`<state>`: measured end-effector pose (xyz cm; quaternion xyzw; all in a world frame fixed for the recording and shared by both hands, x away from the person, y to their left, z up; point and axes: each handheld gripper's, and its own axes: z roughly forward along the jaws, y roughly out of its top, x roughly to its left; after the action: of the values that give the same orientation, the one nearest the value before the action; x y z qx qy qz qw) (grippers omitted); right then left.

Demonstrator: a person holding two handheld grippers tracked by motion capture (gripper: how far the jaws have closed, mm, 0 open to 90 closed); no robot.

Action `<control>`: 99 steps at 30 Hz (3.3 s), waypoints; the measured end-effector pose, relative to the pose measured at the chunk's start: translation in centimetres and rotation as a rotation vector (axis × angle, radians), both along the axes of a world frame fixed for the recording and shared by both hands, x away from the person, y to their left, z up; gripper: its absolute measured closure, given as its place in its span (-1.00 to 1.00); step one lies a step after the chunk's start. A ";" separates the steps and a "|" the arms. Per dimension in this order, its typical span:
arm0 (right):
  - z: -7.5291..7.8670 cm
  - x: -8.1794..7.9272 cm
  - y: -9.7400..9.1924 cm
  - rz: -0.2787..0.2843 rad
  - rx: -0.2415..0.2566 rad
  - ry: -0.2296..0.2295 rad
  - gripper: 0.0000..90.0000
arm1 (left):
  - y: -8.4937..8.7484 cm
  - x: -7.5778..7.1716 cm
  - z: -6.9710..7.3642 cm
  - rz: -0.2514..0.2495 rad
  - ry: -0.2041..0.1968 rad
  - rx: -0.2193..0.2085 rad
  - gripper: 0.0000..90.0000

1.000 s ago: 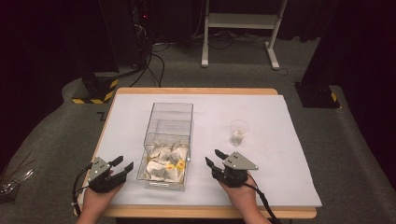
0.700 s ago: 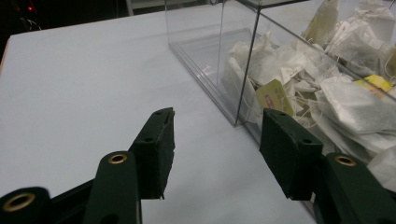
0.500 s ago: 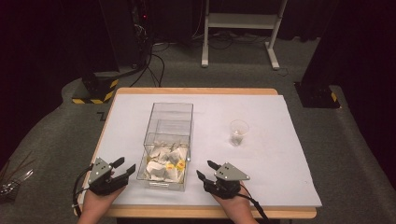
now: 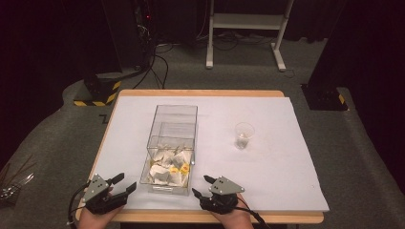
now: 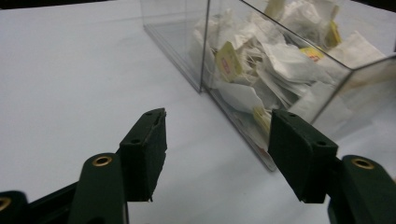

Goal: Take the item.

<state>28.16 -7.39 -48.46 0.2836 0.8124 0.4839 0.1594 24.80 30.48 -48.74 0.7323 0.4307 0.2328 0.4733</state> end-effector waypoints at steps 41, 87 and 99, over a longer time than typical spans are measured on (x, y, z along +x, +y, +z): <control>-0.6 -0.5 2.3 0.052 0.018 -0.041 0.30 | -3.6 0.1 -0.1 -0.153 -0.050 0.022 0.32; -0.2 3.2 1.2 -0.095 0.008 -0.064 -0.33 | -5.0 3.0 -0.2 0.058 -0.085 0.056 -0.41; 0.1 3.7 1.0 -0.115 0.010 -0.071 -0.35 | -4.8 3.7 -0.2 0.054 -0.073 0.052 -0.41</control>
<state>31.82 -6.37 -48.38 0.3131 0.7861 0.4879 0.2143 28.53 25.69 -48.93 0.7235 0.4267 0.2831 0.4629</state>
